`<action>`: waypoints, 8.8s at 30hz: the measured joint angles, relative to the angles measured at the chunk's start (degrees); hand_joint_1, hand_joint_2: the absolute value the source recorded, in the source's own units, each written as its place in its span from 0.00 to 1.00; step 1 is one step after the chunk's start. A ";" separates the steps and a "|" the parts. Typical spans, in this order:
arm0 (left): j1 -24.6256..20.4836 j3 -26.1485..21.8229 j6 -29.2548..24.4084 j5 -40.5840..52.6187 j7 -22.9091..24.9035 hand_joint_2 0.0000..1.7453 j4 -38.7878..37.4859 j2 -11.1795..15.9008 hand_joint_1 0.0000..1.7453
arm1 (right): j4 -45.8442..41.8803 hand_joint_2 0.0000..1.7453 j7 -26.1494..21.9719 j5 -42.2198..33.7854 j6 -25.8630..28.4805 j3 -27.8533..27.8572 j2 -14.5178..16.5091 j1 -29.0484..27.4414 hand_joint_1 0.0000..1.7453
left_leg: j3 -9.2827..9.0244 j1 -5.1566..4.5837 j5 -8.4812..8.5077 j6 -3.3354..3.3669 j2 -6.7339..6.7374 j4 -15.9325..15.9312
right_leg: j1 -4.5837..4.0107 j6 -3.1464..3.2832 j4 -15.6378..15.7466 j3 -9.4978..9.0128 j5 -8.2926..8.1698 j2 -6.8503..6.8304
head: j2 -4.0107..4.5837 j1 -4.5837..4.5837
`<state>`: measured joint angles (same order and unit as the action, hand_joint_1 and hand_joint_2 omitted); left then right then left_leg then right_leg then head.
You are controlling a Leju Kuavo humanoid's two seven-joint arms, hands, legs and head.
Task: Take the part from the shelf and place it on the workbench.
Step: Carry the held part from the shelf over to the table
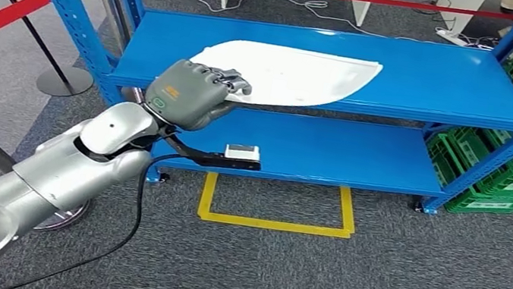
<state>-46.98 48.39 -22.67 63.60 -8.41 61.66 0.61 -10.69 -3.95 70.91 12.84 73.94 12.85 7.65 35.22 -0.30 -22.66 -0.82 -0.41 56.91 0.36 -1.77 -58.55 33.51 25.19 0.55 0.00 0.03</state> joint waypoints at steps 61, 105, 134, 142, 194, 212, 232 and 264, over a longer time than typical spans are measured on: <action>4.30 -4.63 -1.67 -5.94 -6.17 1.00 -2.32 3.10 1.00 | 0.03 0.00 -3.48 -3.97 -4.51 1.38 0.06 0.00 0.00 | 1.57 2.18 3.02 -2.68 5.40 -1.03 | 1.73 -1.48 -1.52 1.57 0.09 -1.67 | 0.00 -0.37; -7.32 -9.15 3.07 -5.98 -7.75 1.00 -8.47 2.97 1.00 | -0.38 0.00 -6.97 -5.05 -3.10 1.53 -1.75 0.50 0.00 | -1.52 1.73 -3.05 -1.25 -4.95 1.57 | 1.15 -1.10 -0.38 5.02 -4.28 7.84 | 0.00 -0.62; -7.79 -8.86 4.53 -5.63 -7.35 1.00 -11.14 2.87 1.00 | -0.55 0.00 -7.11 -4.73 -1.03 1.46 -2.66 -0.16 0.00 | -0.03 1.28 -2.95 -1.32 -3.55 4.04 | 0.55 0.20 -0.76 4.79 -3.88 6.53 | 0.00 -1.13; -8.09 -8.78 5.12 -5.64 -7.48 1.00 -11.70 2.56 1.00 | -0.57 0.00 -7.19 -5.09 -0.93 1.46 -2.75 -0.52 0.00 | -1.01 1.06 -2.16 1.08 -0.50 1.06 | 0.47 -2.21 -9.51 10.64 0.21 0.72 | 0.00 -1.95; -11.02 -8.55 7.20 -6.80 -7.54 1.00 -15.05 0.83 1.00 | -0.86 0.00 -8.10 -6.04 -1.11 1.46 -3.14 -0.11 0.00 | 2.68 0.87 -4.58 -1.13 -1.49 9.15 | 0.46 0.72 -0.53 4.66 -3.87 5.19 | 0.00 -1.99; -11.80 -8.12 7.20 -7.10 -7.51 1.00 -15.38 0.67 1.00 | -0.85 0.00 -7.98 -5.97 -0.98 1.46 -3.19 -0.23 0.00 | -1.32 -0.14 -3.17 0.62 5.60 1.63 | -0.84 -0.49 -1.28 4.46 -2.67 -4.45 | 0.00 -2.66; -12.90 -7.25 7.46 -7.19 -7.70 1.00 -15.54 0.73 1.00 | -0.87 0.00 -8.81 -6.15 -0.90 1.44 -3.23 -0.35 0.00 | -0.05 1.50 -1.99 0.01 -2.58 1.70 | 1.05 -1.74 -0.21 5.78 -4.41 9.45 | 0.00 -1.93; -14.56 -5.84 8.25 -7.18 -7.74 1.00 -16.17 -0.03 1.00 | -0.87 0.00 -8.72 -6.57 -0.92 1.41 -3.41 -0.32 0.00 | 0.58 1.40 -1.37 0.41 -2.00 1.63 | 0.54 -1.56 -2.07 6.65 -3.11 5.69 | 0.00 -2.37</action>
<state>-61.54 42.55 -14.43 56.42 -16.15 45.48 0.58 -11.56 -12.67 64.34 11.91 75.35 9.44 7.34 35.80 1.10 -24.03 -0.40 -2.41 58.54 0.90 -3.33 -60.62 40.17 22.08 6.24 0.00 -2.34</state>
